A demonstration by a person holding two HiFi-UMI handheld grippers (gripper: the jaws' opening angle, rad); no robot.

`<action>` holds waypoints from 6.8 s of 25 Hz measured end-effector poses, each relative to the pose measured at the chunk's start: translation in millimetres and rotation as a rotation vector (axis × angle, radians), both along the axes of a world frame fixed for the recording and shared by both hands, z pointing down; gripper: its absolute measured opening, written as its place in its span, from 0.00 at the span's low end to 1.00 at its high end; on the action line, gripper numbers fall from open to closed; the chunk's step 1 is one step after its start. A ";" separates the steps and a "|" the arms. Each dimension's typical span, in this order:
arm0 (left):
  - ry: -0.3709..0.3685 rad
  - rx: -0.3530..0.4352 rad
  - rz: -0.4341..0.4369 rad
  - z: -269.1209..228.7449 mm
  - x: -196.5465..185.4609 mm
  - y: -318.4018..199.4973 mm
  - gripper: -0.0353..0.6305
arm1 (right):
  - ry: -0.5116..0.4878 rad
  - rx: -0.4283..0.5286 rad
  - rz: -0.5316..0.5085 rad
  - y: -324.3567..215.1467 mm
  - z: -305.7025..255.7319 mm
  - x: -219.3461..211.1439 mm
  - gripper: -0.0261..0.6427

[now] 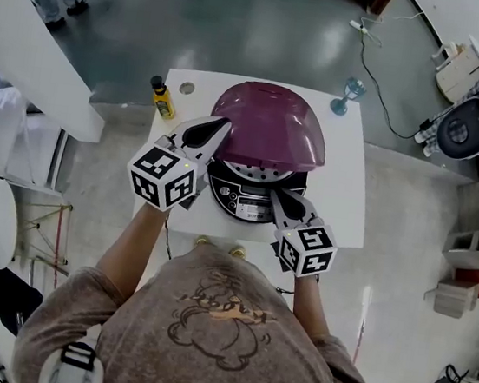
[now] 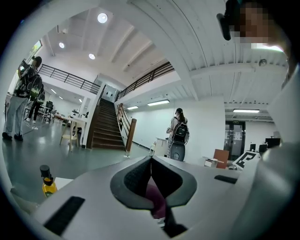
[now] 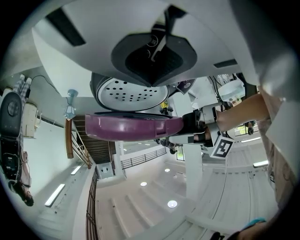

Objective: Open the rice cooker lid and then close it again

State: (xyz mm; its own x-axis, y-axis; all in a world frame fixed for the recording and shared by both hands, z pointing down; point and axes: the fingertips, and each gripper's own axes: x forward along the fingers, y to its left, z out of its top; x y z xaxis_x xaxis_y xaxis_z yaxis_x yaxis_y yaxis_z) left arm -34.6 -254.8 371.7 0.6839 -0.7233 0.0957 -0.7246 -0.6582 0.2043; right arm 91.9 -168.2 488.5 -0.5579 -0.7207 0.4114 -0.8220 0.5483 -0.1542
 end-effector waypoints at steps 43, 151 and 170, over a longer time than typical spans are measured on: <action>0.005 0.206 -0.022 -111.2 -8.7 -97.7 0.08 | -0.062 -0.030 -0.055 -0.8 1.1 -1.6 0.05; 0.042 0.197 0.068 -106.0 -21.4 -155.4 0.57 | -0.098 -0.035 -0.058 0.7 0.9 -0.7 0.04; 0.026 0.196 0.106 -107.1 -8.1 -151.2 0.57 | -0.080 -0.027 -0.073 3.7 0.4 -1.9 0.04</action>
State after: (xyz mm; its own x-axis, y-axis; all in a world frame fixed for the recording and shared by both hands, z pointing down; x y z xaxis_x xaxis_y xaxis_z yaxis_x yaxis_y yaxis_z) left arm -42.7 -406.0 264.5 0.7577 -0.6499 -0.0585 -0.6451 -0.7596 0.0825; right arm 90.0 -164.5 488.9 -0.6400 -0.6665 0.3823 -0.7648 0.6007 -0.2330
